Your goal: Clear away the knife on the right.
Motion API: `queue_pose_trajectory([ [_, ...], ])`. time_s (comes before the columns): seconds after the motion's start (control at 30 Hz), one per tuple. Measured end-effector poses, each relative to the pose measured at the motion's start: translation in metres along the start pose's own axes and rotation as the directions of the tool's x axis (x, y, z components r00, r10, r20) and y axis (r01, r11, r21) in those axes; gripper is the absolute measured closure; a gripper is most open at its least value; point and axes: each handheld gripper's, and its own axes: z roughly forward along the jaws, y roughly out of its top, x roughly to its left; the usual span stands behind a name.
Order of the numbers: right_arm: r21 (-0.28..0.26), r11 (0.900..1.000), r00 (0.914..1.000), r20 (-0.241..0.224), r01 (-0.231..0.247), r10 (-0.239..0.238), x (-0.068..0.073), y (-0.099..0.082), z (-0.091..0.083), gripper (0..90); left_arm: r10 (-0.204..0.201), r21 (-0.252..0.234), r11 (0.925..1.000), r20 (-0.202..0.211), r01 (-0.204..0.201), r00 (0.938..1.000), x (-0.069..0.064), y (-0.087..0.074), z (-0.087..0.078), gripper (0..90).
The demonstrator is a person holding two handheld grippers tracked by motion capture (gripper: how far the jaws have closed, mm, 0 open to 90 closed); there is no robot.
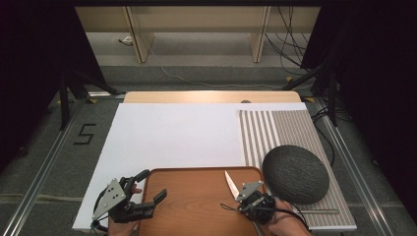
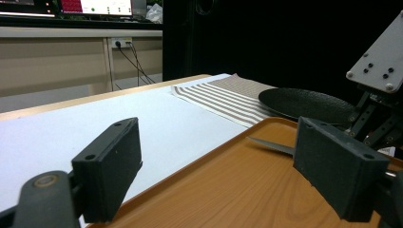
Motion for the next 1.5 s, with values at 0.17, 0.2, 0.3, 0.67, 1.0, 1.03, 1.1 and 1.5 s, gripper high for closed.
queue_pose_trajectory([
  [0.17,0.007,0.9999,0.9999,0.007,-0.014,0.014,-0.004,-0.003,-0.002,90.0,0.000,0.000,1.0000,0.000,0.000,1.0000,0.000,0.000,0.000,16.1],
  [0.2,0.010,0.9999,0.9999,0.008,-0.013,0.013,-0.005,-0.004,-0.002,90.0,0.001,0.000,1.0000,-0.001,-0.001,1.0000,0.000,0.000,0.000,16.1],
  [0.3,0.016,0.9997,0.9998,0.005,-0.017,0.017,-0.007,-0.006,-0.003,90.0,0.000,0.000,1.0000,0.000,0.000,1.0000,0.000,0.000,0.000,16.1],
  [0.67,0.035,0.9988,0.9993,0.017,-0.033,0.032,-0.012,-0.015,-0.009,90.0,0.001,0.000,1.0000,-0.001,-0.001,1.0000,0.000,0.000,-0.001,16.1],
  [1.0,0.027,0.9977,0.9980,0.017,-0.062,0.062,-0.017,-0.024,-0.014,90.0,0.005,0.003,1.0000,-0.002,-0.005,1.0000,0.000,0.000,0.000,16.1],
  [1.03,0.027,0.9974,0.9976,0.018,-0.067,0.066,-0.017,-0.025,-0.014,90.0,0.004,0.004,1.0000,-0.001,-0.004,1.0000,0.000,0.000,0.000,16.1],
  [1.1,0.029,0.9971,0.9974,0.019,-0.070,0.070,-0.017,-0.027,-0.015,90.0,0.004,0.004,1.0000,0.000,-0.004,1.0000,0.000,0.000,0.000,16.1],
  [1.5,0.024,0.9941,0.9942,0.022,-0.106,0.105,-0.021,-0.034,-0.021,90.0,0.003,0.003,1.0000,-0.001,-0.003,1.0000,0.000,0.000,0.000,16.1],
])
